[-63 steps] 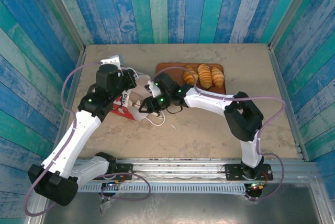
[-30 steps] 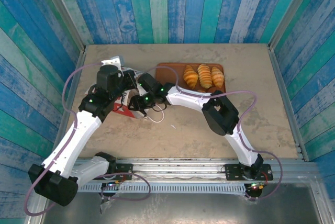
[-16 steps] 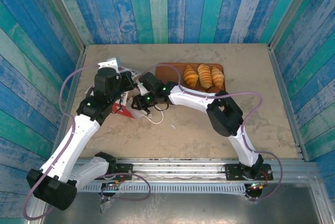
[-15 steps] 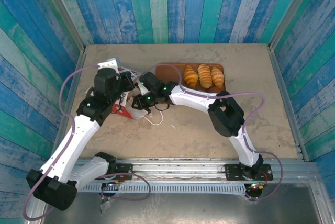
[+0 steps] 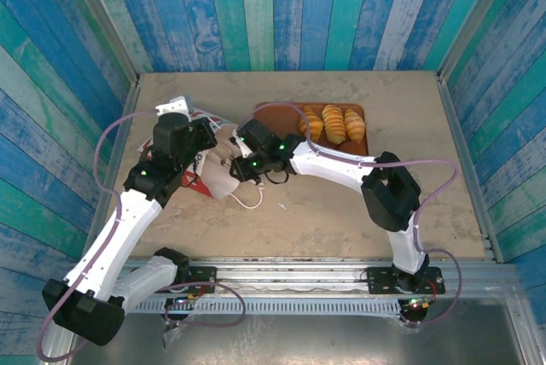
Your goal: Take the fake bread out of the paper bag
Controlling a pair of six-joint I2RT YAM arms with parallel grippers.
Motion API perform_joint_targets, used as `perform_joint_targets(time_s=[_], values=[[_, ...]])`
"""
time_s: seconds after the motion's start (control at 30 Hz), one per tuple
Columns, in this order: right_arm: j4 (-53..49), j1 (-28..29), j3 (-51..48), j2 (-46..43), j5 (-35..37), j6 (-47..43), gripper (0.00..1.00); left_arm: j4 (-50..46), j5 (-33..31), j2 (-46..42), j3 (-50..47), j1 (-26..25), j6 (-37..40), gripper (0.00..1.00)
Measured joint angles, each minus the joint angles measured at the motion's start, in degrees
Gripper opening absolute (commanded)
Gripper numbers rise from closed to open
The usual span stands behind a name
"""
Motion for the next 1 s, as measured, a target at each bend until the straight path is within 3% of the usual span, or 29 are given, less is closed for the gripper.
perform_joint_targets(time_s=[0.4, 0.67, 0.83, 1.0], values=[[0.13, 0.07, 1.51, 1.14, -3.91, 0.46, 0.60, 0.02, 0.46, 0.00, 0.00, 0.00, -0.04, 0.00], [1.46, 0.07, 5.29, 5.88, -4.11, 2.25, 0.61, 0.00, 0.70, 0.00, 0.00, 0.00, -0.07, 0.00], [1.44, 0.07, 8.04, 8.98, -6.10, 2.32, 0.60, 0.00, 0.92, 0.00, 0.00, 0.00, -0.07, 0.00], [1.11, 0.07, 8.83, 9.99, -6.86, 2.03, 0.50, 0.02, 0.92, 0.00, 0.00, 0.00, -0.07, 0.00]])
